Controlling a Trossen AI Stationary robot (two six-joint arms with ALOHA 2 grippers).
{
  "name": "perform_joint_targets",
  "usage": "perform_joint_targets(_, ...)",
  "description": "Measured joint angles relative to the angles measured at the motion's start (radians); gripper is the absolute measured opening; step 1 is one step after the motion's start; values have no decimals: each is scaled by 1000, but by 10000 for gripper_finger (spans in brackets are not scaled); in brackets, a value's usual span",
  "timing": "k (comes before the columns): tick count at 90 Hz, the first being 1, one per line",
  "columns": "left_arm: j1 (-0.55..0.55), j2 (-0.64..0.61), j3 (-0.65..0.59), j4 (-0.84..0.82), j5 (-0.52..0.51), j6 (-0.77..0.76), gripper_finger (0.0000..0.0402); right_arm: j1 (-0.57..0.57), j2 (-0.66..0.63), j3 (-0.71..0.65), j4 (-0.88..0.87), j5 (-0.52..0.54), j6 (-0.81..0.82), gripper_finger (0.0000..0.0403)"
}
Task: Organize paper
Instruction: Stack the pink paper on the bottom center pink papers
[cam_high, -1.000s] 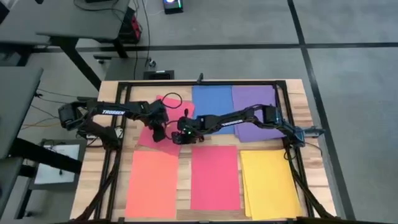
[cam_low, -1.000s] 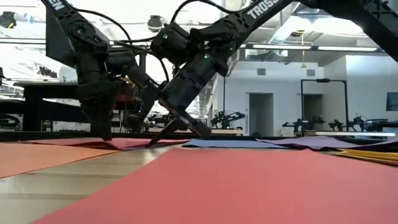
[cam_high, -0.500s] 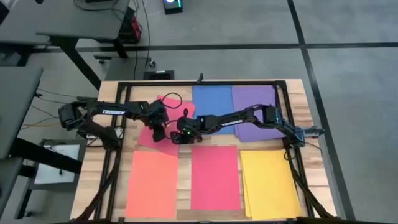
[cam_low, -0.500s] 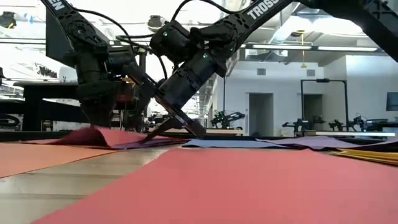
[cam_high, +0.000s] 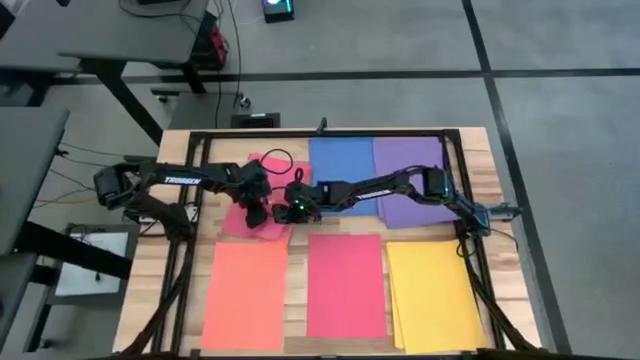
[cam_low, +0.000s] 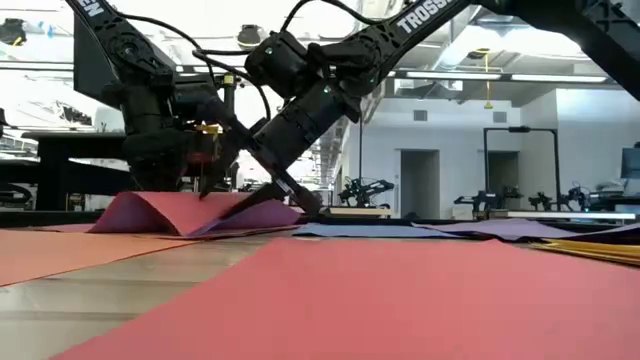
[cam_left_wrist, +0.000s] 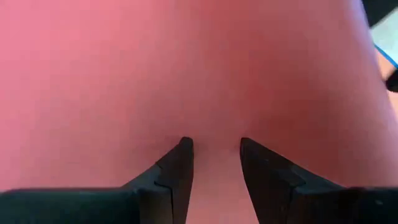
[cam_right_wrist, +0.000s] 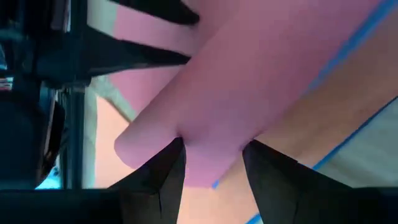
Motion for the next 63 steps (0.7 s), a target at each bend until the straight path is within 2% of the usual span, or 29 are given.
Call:
perform_joint_targets(9,0,0,0,0,0,0,118,0,0,0,-26,45,4,152)
perform_joint_targets(19,0,0,0,0,0,0,118,1,1,0,3,49,7,152)
perform_joint_targets(51,0,0,0,-6,0,1,118,0,-67,1,17,-27,-7,152)
perform_joint_targets(63,0,0,0,-6,0,1,118,-2,-67,1,16,-49,36,152)
